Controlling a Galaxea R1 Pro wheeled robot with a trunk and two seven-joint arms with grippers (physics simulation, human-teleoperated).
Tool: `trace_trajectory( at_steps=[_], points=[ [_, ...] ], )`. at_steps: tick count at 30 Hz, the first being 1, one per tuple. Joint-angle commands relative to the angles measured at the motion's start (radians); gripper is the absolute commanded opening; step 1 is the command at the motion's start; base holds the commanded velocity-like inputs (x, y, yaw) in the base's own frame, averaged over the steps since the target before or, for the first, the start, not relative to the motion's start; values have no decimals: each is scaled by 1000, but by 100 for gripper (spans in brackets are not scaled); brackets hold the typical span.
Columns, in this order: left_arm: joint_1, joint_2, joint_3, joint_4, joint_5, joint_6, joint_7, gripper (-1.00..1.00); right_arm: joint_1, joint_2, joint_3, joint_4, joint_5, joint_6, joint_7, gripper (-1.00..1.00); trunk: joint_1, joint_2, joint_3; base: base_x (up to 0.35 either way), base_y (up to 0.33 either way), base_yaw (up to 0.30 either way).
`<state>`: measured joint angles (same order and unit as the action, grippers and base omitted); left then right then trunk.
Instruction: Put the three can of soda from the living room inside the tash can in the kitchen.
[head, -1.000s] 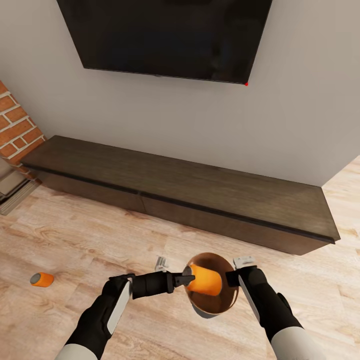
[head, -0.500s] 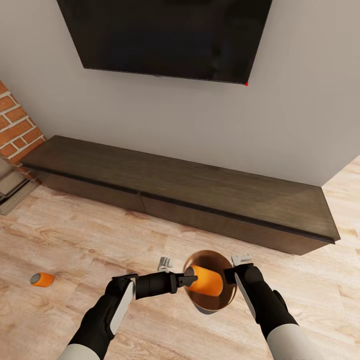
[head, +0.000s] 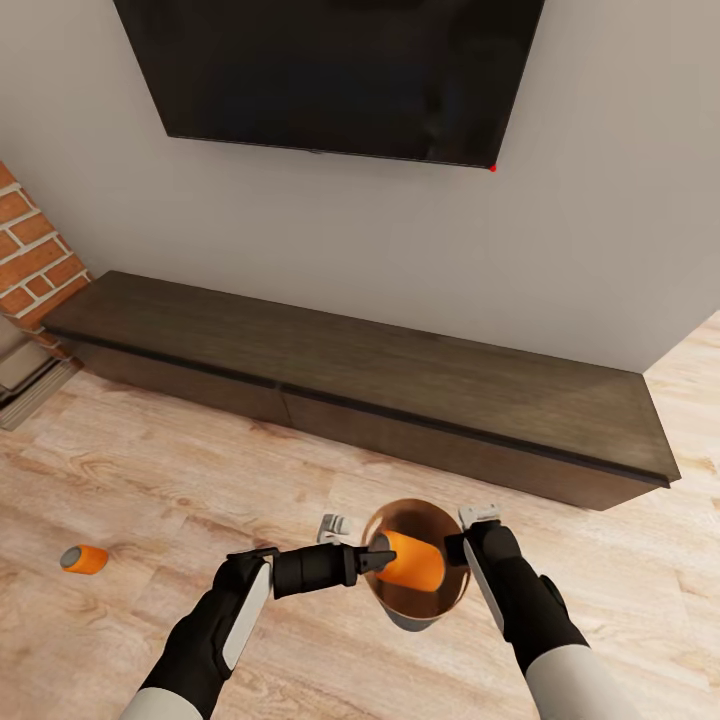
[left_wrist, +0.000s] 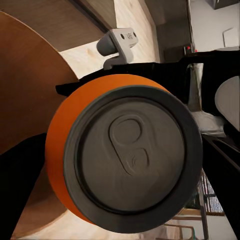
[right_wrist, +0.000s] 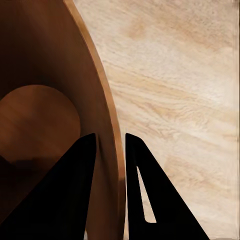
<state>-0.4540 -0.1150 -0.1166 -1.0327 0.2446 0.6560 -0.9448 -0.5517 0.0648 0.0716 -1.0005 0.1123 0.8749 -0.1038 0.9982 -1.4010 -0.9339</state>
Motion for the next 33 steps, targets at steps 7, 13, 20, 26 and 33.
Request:
trace_trajectory(
  at_steps=[7,13,20,26,33],
  points=[
    [0,0,0,-1,1,1,20,-100,-1,1,0,-15,-17,17,-5,-100,0,0,0,0,0,0],
    [0,0,0,-1,1,1,22,100,-1,1,0,-16,-17,18,-5,-100,0,0,0,0,0,0],
    [0,0,0,-2,2,0,22,100,-1,1,1,-15,-17,18,-5,-100,0,0,0,0,0,0],
    [0,1,2,-5,5,1,14,100,-1,1,0,-15,-17,18,-5,-100,0,0,0,0,0,0],
    [1,39,12,-4,8,0,-179,100,-1,0,0,-12,-17,18,-3,-100,0,0,0,0,0,0]
  ],
)
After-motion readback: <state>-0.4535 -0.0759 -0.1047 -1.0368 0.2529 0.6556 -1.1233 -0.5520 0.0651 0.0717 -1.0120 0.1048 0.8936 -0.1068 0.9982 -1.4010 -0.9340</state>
